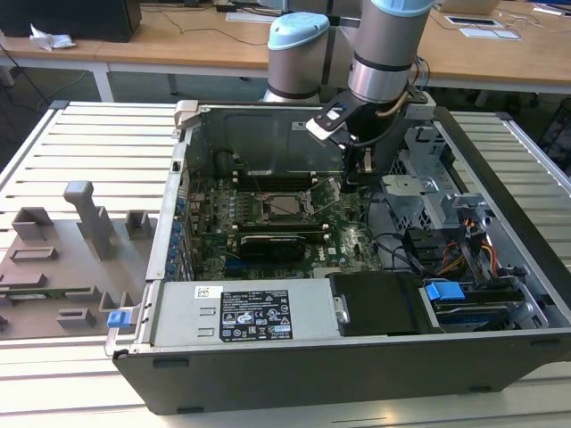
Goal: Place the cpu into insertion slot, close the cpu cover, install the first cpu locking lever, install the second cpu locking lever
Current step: 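Close the cpu cover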
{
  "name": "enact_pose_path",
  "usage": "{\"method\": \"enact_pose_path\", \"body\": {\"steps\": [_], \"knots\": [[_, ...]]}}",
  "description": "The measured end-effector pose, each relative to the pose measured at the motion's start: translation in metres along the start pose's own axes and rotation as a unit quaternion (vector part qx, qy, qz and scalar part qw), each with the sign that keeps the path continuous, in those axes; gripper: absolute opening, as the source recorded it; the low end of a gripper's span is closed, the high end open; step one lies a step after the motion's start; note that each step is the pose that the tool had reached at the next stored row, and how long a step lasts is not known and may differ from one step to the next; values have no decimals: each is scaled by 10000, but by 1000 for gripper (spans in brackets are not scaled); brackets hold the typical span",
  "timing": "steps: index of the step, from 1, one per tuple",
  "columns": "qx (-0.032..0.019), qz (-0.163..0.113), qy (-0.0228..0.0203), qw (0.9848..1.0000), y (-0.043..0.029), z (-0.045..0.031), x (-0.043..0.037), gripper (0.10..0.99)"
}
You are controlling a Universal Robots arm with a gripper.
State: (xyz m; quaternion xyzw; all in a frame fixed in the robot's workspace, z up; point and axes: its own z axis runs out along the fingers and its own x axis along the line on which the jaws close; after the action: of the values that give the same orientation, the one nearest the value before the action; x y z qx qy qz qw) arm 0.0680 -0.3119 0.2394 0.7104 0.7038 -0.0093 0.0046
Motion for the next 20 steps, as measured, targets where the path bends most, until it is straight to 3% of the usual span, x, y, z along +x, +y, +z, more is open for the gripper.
{"method": "enact_pose_path", "body": {"steps": [6,20], "knots": [[0,1,0,10000,-131,4,-1,106],[0,1,0,10000,-326,10,-3,106]]}}
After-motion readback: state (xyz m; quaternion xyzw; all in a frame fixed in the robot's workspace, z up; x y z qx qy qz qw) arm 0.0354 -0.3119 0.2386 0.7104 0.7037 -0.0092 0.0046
